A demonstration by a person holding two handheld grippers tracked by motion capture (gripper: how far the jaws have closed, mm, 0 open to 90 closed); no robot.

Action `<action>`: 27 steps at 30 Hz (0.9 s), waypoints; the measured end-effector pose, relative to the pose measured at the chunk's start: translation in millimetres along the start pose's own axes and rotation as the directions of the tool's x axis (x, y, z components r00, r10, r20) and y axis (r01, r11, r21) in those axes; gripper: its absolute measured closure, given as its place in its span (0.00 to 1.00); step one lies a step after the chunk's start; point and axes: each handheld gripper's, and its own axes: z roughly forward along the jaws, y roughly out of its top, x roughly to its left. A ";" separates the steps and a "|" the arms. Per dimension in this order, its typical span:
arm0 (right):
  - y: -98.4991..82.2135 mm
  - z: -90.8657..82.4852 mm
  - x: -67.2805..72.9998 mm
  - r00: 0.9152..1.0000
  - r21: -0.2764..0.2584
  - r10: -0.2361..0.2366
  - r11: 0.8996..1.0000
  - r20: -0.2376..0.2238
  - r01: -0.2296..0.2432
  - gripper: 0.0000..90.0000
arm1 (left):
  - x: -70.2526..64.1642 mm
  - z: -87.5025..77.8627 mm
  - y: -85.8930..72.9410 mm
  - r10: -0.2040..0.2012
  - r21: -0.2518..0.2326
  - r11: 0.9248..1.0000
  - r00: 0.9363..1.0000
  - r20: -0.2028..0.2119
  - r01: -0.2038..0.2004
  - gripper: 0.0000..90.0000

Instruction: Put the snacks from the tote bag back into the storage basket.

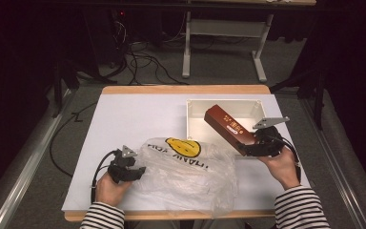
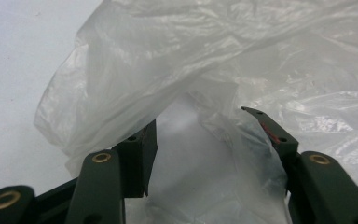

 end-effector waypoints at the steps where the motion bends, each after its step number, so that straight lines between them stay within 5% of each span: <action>1: 1.3 4.1 -2.4 1.000 0.011 -0.001 1.000 0.006 0.000 0.42 | 0.3 -0.1 -0.5 0.000 -0.002 1.000 1.000 0.000 0.000 0.53; 27: 5.6 51.3 -20.6 0.996 0.089 0.039 0.995 0.074 -0.046 0.42 | -0.9 0.0 -5.7 -0.012 -0.041 0.999 1.000 -0.008 0.012 0.53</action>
